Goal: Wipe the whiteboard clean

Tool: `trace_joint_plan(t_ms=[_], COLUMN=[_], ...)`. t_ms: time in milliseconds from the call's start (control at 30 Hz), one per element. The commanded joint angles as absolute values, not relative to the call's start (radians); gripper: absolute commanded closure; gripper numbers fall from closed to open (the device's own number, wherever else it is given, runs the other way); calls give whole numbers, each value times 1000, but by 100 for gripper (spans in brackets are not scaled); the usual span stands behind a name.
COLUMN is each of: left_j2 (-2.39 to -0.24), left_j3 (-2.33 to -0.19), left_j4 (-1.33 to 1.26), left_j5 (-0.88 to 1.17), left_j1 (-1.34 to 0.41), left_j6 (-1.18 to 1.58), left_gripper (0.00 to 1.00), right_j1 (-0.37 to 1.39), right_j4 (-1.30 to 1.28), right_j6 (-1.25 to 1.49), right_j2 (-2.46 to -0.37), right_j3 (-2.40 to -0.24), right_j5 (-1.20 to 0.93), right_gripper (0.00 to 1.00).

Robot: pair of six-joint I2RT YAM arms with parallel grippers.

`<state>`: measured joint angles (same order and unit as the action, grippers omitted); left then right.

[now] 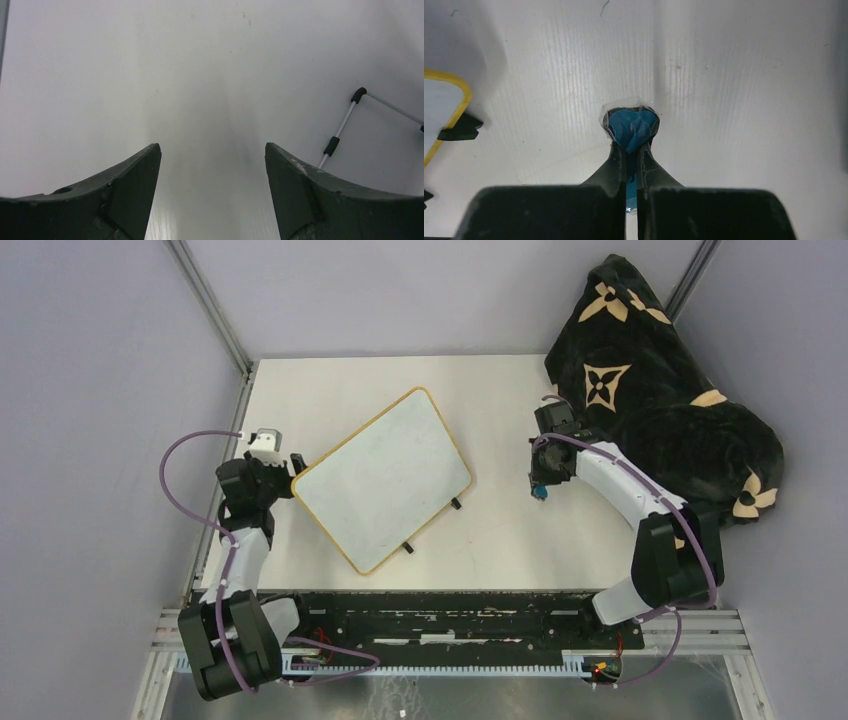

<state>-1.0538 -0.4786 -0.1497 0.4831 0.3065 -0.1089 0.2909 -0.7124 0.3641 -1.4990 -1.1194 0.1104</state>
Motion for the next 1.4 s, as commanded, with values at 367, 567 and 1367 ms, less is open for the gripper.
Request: trace_joint_plan(t_ms=[367,567,1367], left_j2=[-1080,-1080,-1171], left_j3=[-480,-486,-605], left_j4=[-268,-261,-164], left_j5=[501,492,469], left_j1=[308,308,310], left_j6=[-73,-80,-73], left_gripper=[18,18,19], right_j1=[280,282,307], right_j4=[-618,-590,-595], right_j6=[433,430,426], right_j2=[-1525,-1454,-1228], right_j3=[-994,-976,-1040], right_j5=[158,92,284], right_gripper=[37,26,15])
